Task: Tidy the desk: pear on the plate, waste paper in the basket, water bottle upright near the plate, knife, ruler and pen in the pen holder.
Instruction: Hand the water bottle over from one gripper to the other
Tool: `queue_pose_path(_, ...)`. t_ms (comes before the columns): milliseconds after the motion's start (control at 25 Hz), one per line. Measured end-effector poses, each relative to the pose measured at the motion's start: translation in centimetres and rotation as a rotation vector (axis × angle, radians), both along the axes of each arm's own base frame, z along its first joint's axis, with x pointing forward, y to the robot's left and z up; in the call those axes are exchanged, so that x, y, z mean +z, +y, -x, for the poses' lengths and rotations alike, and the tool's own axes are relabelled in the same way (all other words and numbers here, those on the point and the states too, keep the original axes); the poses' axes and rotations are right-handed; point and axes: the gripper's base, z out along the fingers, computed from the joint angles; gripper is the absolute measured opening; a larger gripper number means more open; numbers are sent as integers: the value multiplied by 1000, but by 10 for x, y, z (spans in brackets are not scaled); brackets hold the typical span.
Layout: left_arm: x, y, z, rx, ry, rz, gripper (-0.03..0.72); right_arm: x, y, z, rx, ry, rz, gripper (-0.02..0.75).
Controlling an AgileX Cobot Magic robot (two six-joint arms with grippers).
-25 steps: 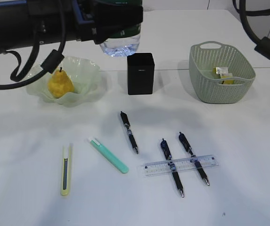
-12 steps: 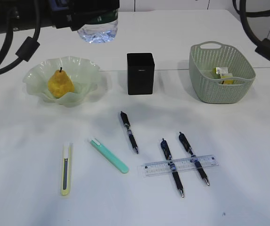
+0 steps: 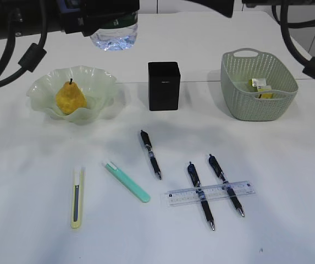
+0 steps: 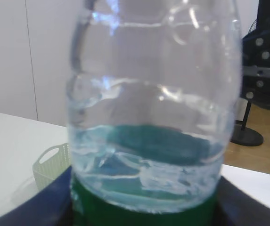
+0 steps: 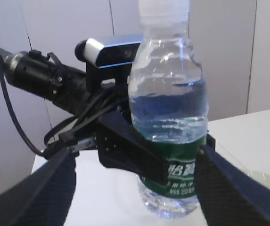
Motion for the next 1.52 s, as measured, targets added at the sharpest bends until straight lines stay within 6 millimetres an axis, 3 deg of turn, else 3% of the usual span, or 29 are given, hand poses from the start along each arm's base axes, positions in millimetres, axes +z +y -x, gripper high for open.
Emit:
queue_pose_path(280, 0, 0, 0, 1, 2, 2, 381, -24, -4, 1, 7, 55, 267, 577)
queue_pose_path(560, 0, 0, 0, 1, 2, 2, 381, -56, -21, 1, -69, 214, 631, 577)
queue_pose_path(920, 0, 0, 0, 1, 2, 2, 381, -81, -60, -1, -396, 515, 1012, 577)
queue_pose_path(1080, 0, 0, 0, 1, 2, 2, 381, -84, -78, -3, -632, 645, 1099, 577)
queue_pose_path(1280, 0, 0, 0, 1, 2, 2, 381, -84, -93, -4, -938, 798, 1085, 577)
queue_pose_path(1520, 0, 0, 0, 1, 2, 2, 381, -85, -98, -1, -1024, 867, 1092, 575)
